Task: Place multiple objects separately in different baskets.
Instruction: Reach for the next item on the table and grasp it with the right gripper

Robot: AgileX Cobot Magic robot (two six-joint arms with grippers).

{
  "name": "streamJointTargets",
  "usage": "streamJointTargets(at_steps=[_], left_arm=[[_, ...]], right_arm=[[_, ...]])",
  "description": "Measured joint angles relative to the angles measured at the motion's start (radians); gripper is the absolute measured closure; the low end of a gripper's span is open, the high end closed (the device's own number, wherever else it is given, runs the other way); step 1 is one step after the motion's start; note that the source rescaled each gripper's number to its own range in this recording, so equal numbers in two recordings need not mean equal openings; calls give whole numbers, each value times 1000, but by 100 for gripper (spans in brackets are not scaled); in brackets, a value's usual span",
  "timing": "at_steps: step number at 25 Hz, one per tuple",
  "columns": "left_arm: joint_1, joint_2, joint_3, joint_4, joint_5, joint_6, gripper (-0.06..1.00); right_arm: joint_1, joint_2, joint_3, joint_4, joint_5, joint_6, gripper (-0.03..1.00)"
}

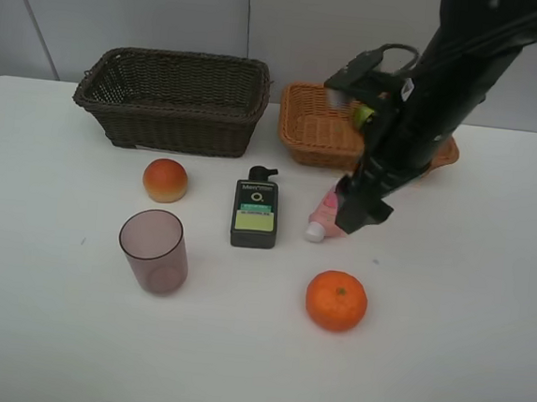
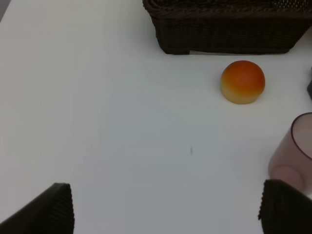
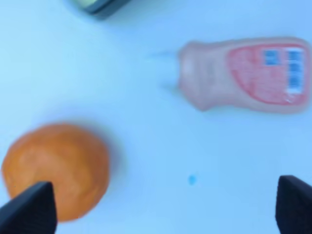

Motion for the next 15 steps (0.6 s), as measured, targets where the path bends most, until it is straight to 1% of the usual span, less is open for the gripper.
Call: streamJointTargets(at_steps=[3,6,11,15], left_arm=[[0,0,0,0,0,0,2],[0,0,0,0,0,0,2],[0,0,0,0,0,0,2],[0,0,0,0,0,0,2]], right_arm=[[49,-35,87,0,-13,-199,-3],[102,-43,144,3,-15,-319,-3],[175,-43,163,-4,-59,-356,-3],[182,-27,168,-12,-104,-358,-3]])
